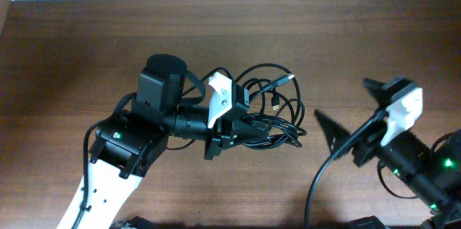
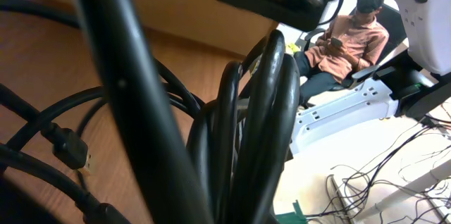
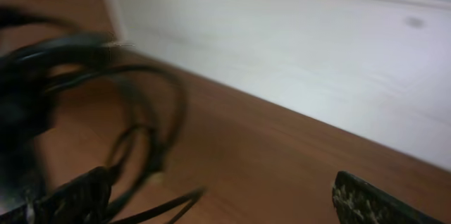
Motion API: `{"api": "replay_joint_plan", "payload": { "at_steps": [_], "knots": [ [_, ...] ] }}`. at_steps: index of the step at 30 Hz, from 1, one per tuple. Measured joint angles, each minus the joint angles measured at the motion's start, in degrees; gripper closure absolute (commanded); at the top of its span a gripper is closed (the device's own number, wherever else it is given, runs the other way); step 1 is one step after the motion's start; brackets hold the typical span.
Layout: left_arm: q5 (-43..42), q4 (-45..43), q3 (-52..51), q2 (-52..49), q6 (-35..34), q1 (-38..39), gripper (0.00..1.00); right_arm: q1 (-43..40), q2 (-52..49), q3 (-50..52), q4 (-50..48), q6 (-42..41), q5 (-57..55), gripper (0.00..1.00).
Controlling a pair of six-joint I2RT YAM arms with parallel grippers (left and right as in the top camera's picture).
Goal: Untangle cables
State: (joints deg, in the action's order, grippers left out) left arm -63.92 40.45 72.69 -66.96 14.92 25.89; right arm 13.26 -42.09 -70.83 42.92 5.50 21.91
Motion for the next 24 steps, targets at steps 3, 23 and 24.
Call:
{"api": "replay_joint_plan", "payload": {
  "at_steps": [3,23,24],
  "knots": [
    [-0.2,0.0,0.0,0.0,-0.63,0.0,1.0,0.0,0.0,0.0,1.62,4.79,8.09,0.01],
    [-1.03,-3.76,0.0,0.0,-3.15,4.35,1.0,0.0,-8.26,0.0,6.4,17.79,34.05,0.77],
    [-0.7,-3.89,0.0,0.0,-3.52,4.35,1.0,0.0,-8.5,0.0,6.47,17.84,34.47,0.86]
  ]
}}
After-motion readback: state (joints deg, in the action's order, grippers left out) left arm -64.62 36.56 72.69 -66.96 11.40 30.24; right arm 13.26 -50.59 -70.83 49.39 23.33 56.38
